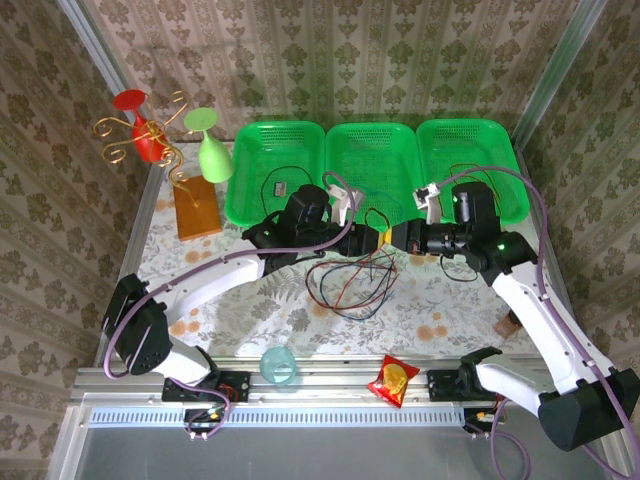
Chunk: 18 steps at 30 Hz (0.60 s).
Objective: Untangle the cables
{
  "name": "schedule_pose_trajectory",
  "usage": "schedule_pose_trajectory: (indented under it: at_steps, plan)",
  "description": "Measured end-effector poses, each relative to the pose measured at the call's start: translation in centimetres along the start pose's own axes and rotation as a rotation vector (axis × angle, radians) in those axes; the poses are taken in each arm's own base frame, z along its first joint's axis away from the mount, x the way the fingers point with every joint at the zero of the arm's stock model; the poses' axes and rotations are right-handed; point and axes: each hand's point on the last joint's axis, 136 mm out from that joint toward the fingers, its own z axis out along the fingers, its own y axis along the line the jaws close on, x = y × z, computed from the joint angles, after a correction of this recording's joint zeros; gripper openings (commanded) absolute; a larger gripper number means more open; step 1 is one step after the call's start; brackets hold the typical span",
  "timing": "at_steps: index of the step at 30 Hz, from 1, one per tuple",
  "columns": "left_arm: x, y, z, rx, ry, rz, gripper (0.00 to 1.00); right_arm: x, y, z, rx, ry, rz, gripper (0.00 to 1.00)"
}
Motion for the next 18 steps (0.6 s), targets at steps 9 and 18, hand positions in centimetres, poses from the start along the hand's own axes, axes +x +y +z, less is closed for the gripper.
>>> schedule_pose_trajectory:
  at_steps: [9, 18]
  plan:
    - [0.5, -0.3, -0.2, 0.018, 0.014, -0.001, 0.37, -0.9, -0.4, -0.3, 0.005, -0.032, -0.001, 0.0]
    - [1.3, -0.2, -1.5, 0.013, 0.017, -0.006, 0.38, -1.1, -0.5, -0.6, 0.0, -0.038, 0.005, 0.0]
